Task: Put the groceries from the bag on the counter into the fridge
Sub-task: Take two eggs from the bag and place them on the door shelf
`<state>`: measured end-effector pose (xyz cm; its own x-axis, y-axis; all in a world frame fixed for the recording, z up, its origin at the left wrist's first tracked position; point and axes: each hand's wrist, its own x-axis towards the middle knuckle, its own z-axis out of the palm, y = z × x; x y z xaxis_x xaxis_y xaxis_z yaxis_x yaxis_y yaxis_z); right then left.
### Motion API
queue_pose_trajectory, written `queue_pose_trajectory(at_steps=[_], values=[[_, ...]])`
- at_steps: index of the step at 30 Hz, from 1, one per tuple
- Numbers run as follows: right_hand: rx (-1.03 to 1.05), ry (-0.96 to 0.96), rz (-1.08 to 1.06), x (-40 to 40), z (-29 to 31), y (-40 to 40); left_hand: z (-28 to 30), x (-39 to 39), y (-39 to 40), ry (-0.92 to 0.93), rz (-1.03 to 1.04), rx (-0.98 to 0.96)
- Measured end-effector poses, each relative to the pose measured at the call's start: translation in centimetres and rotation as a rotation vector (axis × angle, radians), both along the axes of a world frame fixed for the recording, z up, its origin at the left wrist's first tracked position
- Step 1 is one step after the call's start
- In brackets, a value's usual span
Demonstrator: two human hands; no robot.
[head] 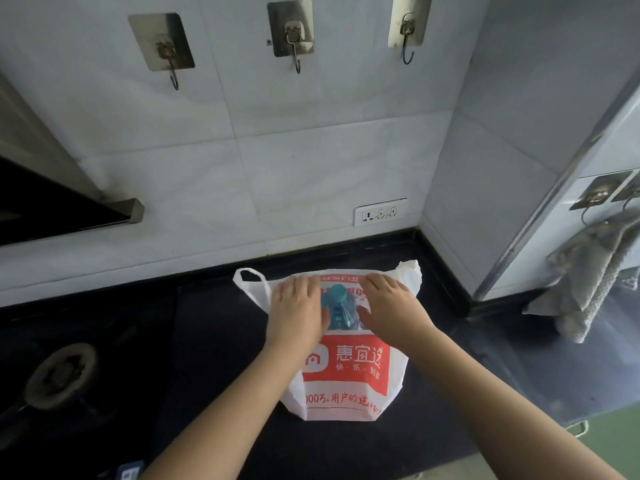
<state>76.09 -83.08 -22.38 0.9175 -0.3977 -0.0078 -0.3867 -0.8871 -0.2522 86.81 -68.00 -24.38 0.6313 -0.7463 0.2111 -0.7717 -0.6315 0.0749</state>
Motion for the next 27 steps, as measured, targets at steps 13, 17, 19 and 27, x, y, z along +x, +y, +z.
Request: queue_pose_trajectory(at_steps=[13, 17, 19, 27], values=[[0.225, 0.092, -0.058, -1.1, -0.4, -4.0, -1.3, 4.0, 1.6, 0.14, 0.143, 0.088], [0.336, 0.142, -0.034, -1.6, -0.6, -5.1, -2.0, 4.8, 2.2, 0.201, 0.177, 0.121], [0.389, 0.172, -0.014, -1.9, -1.4, -5.7, -2.4, 5.1, 2.5, 0.241, 0.169, 0.121], [0.476, 0.246, -0.074, -2.8, -5.5, -6.0, -5.0, 5.0, 3.0, 0.498, 0.188, 0.136]])
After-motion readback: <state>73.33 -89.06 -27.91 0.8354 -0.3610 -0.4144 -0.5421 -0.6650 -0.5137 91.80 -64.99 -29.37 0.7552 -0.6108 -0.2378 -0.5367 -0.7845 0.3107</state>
